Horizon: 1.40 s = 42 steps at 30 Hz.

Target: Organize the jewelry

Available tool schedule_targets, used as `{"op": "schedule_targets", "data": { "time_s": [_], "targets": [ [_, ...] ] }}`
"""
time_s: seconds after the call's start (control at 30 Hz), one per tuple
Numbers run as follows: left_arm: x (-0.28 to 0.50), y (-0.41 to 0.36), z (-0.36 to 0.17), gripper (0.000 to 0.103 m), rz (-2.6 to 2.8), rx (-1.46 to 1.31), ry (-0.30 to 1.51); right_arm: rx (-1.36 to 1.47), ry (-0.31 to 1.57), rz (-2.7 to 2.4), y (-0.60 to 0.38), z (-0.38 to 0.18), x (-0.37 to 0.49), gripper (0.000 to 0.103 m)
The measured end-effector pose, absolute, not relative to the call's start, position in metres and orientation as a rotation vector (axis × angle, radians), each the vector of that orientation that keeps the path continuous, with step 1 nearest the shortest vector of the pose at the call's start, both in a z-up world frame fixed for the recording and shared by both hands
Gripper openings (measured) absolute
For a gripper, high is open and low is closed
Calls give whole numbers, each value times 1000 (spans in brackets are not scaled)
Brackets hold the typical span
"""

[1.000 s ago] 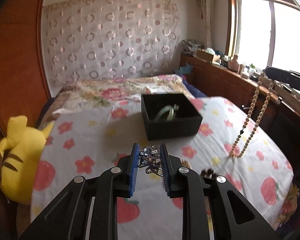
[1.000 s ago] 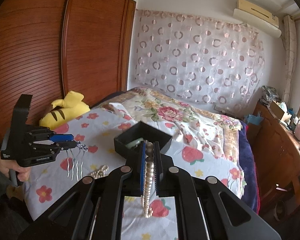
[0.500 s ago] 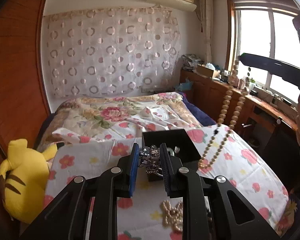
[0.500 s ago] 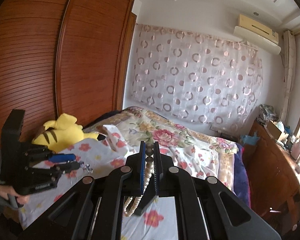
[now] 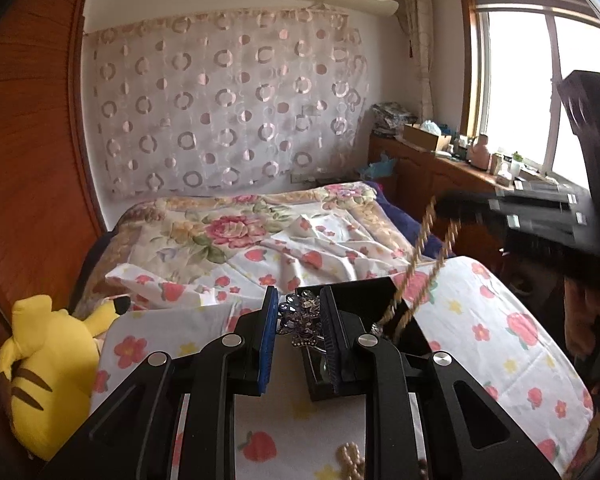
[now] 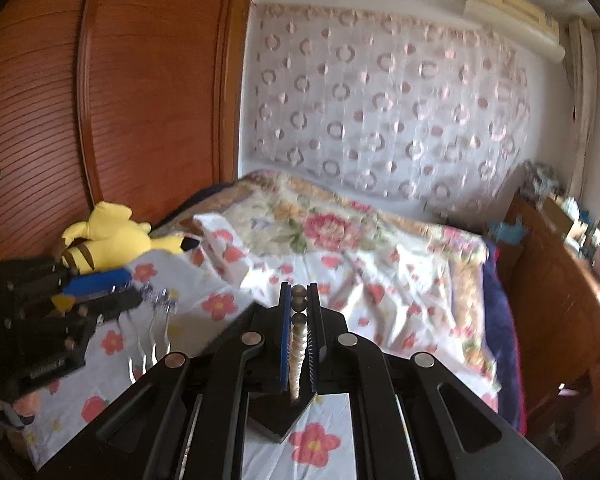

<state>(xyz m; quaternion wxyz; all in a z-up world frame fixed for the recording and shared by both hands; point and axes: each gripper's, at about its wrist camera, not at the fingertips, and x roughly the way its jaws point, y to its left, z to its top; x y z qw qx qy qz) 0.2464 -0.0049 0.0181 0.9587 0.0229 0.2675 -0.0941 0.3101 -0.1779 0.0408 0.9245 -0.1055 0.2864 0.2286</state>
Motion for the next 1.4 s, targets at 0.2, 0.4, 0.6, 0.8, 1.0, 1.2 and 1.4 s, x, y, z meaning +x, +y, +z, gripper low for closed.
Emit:
{"op": "schedule_targets", "data": {
  "time_s": [0.2, 0.4, 0.6, 0.8, 1.0, 1.2, 1.4],
  "targets": [
    [280, -11, -1, 20, -172, 62, 592, -188, 682, 471, -180, 0, 318, 9],
    [307, -18, -10, 20, -168, 52, 626, -157, 662, 482, -197, 4, 308, 21],
    [326, -34, -18, 20, -160, 77, 643, -152, 639, 504, -210, 8, 288, 21],
    [336, -49, -26, 20, -162, 97, 670, -151, 643, 521, -215, 1, 275, 21],
    [330, -55, -28, 21, -181, 131, 665, -146, 659, 531, -218, -12, 263, 21],
    [303, -43, -21, 34, -198, 107, 638, -128, 669, 546, -224, -22, 245, 21],
    [269, -30, -22, 42, -208, 101, 615, -110, 682, 571, -222, -34, 220, 21]
  ]
}}
